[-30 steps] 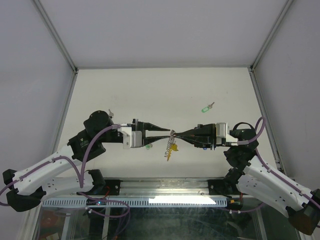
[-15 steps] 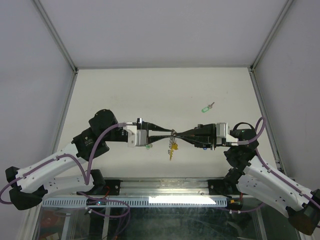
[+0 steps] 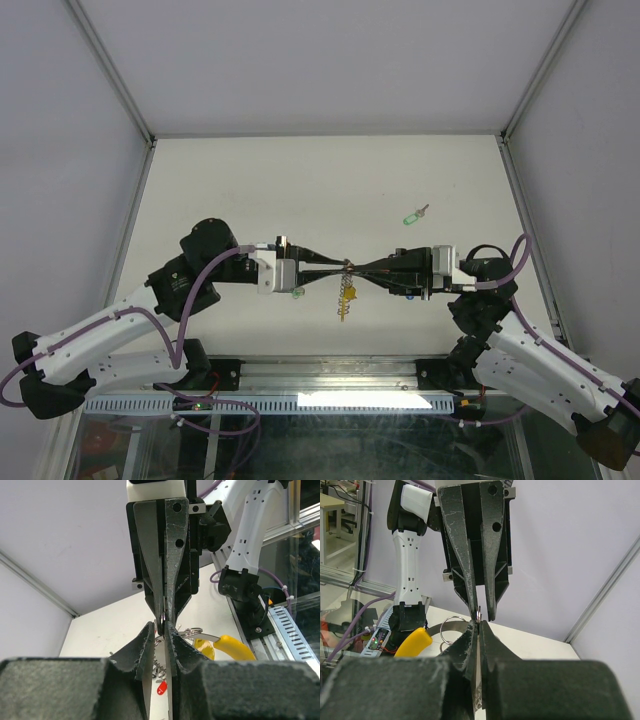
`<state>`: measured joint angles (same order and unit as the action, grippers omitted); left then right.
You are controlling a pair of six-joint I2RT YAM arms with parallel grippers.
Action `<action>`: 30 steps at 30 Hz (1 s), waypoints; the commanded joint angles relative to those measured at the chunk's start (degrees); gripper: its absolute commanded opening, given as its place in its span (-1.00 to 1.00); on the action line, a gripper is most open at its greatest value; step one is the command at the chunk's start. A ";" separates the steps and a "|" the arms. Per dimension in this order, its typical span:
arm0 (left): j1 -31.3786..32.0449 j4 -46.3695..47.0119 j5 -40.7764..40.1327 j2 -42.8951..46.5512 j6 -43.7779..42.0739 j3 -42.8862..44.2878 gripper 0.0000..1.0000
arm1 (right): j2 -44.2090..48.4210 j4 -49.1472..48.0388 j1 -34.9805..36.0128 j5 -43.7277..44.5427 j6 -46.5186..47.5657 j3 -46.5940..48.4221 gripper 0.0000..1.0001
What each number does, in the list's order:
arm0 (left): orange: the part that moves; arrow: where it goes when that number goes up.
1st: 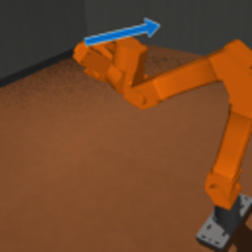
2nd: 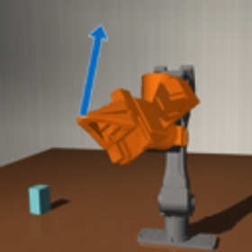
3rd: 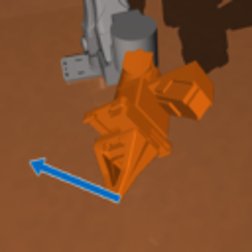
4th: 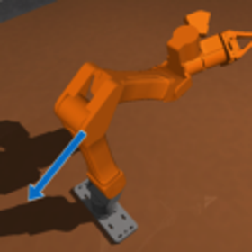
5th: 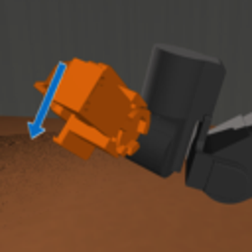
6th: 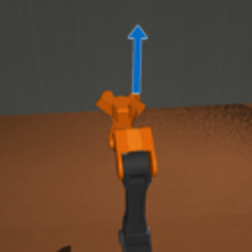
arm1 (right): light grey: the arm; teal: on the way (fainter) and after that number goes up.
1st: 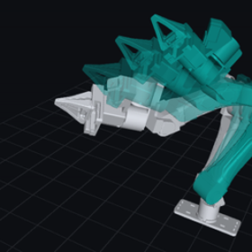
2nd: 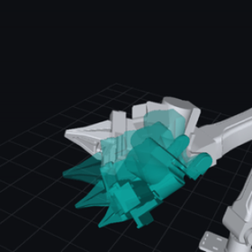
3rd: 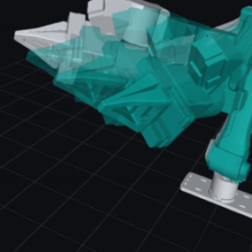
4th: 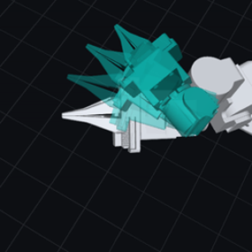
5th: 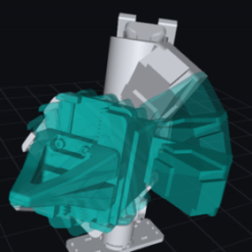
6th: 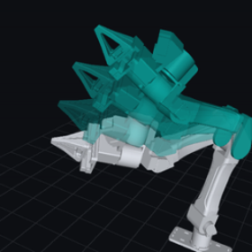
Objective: Put the keys on the keyring
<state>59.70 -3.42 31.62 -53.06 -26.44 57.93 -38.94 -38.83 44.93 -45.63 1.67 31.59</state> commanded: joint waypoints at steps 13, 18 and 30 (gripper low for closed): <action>0.50 -3.50 -2.46 -0.38 -2.86 2.50 -1.00 | 1.87 6.49 0.34 1.14 4.23 4.33 -0.62; 0.50 -6.66 -3.59 -0.38 -4.48 4.14 -1.00 | 3.43 16.81 0.29 1.14 4.23 6.42 -0.62; 0.50 -8.86 -3.59 -1.56 -5.99 5.76 -1.00 | -0.05 28.83 0.29 3.56 13.55 10.47 -0.26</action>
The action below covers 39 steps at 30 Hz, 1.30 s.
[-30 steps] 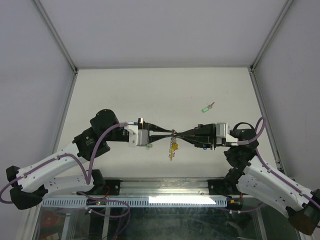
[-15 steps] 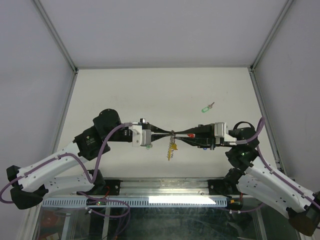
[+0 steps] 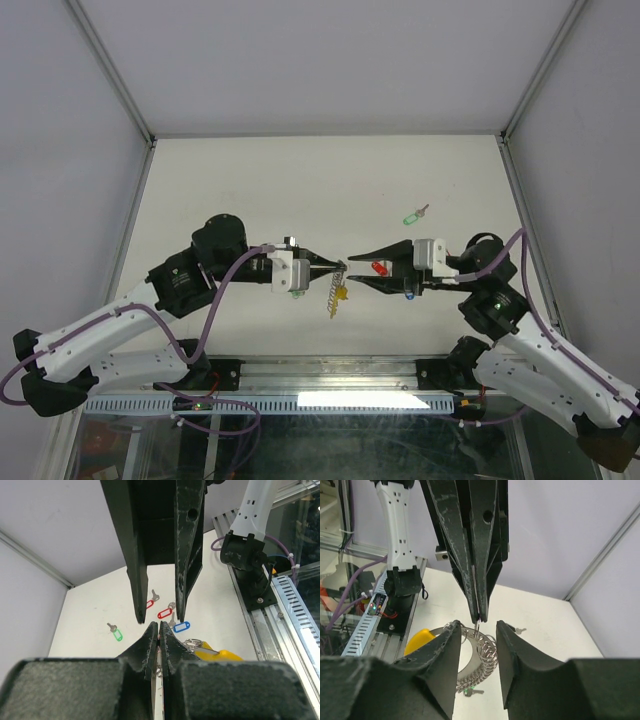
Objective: Put the keys on the keyring
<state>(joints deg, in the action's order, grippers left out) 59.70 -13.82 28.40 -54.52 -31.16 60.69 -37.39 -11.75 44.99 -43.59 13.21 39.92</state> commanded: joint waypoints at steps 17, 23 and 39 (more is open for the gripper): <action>0.50 1.59 -0.84 -0.07 -1.15 3.28 -1.00 | -3.91 -2.67 0.26 0.19 -0.28 1.44 -1.00; 0.43 4.79 -5.12 1.92 1.06 1.46 -0.84 | -1.91 1.46 0.27 3.43 2.48 1.85 -1.00; -15.60 10.10 -19.46 1.98 31.25 -4.56 -0.36 | -3.62 19.24 0.22 12.78 12.35 8.84 -1.00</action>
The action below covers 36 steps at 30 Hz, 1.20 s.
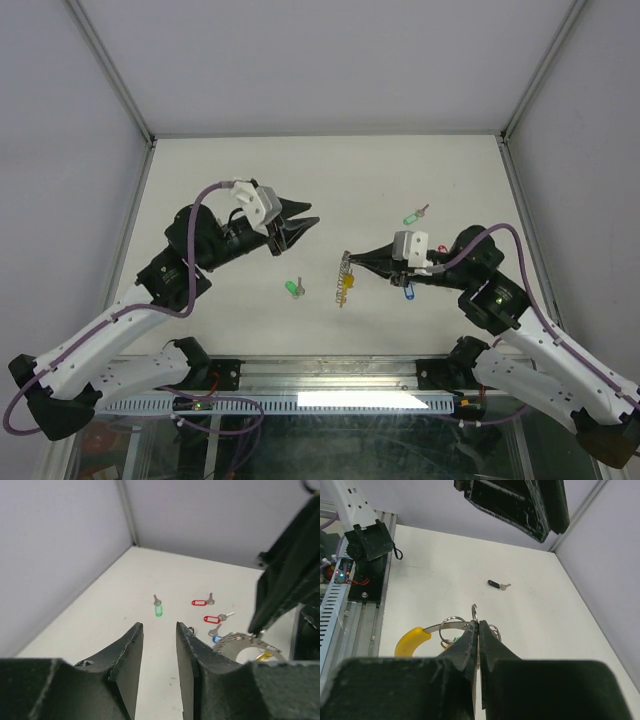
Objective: Put the keys on the keyring
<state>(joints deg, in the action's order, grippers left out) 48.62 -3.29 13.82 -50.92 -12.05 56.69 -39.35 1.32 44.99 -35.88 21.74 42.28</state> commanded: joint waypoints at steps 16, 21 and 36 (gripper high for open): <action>-12.41 -17.19 -8.14 -15.61 29.57 -3.87 0.03 | -5.69 18.94 0.24 11.42 -2.97 9.25 -1.00; -12.41 -19.07 -10.50 -15.83 39.36 -9.78 0.28 | -6.01 18.79 0.21 11.36 -4.14 8.07 -1.00; -3.89 -16.05 -19.97 -15.57 49.61 -19.82 0.23 | -8.42 19.27 0.22 10.84 -4.55 7.10 -1.00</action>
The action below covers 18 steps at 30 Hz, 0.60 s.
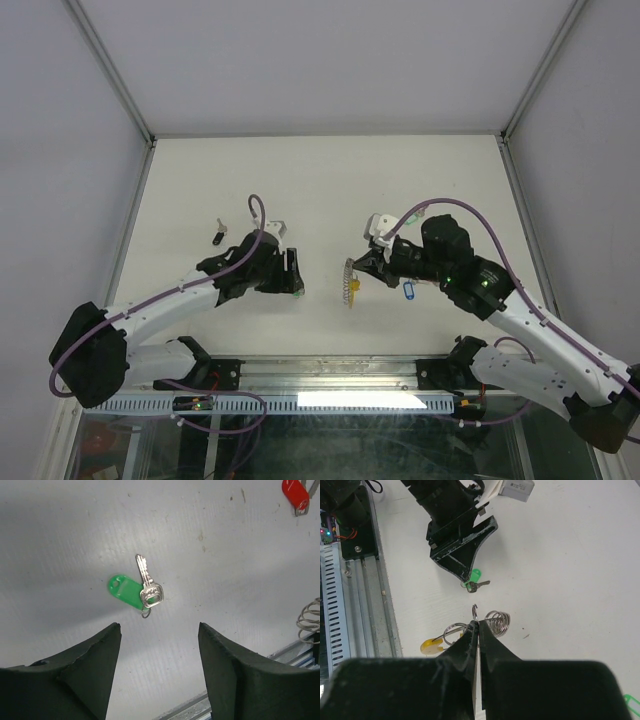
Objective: Put the keys on the keyring
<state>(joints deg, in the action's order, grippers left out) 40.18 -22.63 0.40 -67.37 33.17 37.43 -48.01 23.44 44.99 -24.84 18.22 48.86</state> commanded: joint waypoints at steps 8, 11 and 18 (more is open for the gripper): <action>6.85 4.77 -10.03 -1.84 7.34 -3.20 0.03 | -0.14 -3.44 0.19 -0.99 -1.35 0.14 -1.00; 6.90 5.46 -10.75 -2.57 6.76 -3.69 -0.06 | -0.20 -3.95 0.24 -1.20 -1.63 0.01 -1.00; 6.86 10.41 -8.83 -4.89 5.49 -4.96 -0.43 | -0.63 -4.30 0.20 -1.75 -1.97 -0.09 -1.00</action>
<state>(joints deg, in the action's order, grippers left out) 46.89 -17.89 -8.51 -71.64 38.61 32.93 -48.56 23.03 44.99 -25.04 17.43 48.84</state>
